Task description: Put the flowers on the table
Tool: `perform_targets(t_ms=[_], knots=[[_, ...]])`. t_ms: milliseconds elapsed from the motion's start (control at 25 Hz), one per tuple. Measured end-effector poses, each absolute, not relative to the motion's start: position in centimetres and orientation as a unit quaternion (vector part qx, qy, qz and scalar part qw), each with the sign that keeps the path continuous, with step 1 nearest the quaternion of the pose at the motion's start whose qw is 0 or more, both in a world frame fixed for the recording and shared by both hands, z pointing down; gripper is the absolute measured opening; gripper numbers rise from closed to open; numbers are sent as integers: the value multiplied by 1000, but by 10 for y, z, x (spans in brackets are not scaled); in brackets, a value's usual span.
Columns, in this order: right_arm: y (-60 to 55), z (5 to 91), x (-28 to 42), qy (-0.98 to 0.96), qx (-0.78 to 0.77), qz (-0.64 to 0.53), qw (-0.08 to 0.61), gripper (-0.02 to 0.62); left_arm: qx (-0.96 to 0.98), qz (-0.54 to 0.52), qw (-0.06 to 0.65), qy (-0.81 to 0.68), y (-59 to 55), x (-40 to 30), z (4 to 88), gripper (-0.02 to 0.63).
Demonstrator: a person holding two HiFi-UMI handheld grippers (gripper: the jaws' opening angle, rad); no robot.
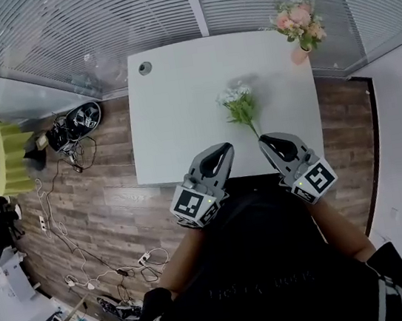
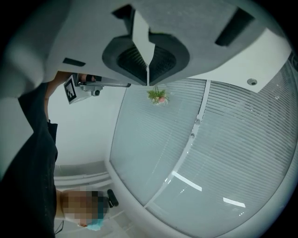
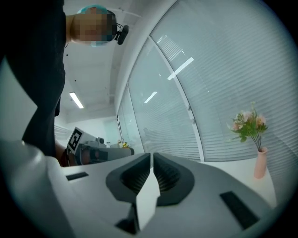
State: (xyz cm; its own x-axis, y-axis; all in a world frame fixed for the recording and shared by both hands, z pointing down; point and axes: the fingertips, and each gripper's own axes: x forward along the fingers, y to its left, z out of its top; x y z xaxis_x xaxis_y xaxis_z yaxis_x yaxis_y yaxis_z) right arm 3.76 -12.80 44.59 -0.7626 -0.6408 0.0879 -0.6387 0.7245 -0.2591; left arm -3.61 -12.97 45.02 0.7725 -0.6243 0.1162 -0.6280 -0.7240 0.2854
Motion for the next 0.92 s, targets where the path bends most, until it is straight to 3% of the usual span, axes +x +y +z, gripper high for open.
perform_targets(t_ms=[560,920], knots=[[-118,390,23,942,-318,-95,46,41,937,-17,106,-334,-123,-34,406,26],[-114,391,23,943,-319,-92,37,41,932,-18,130,-338,-120,-34,407,26]])
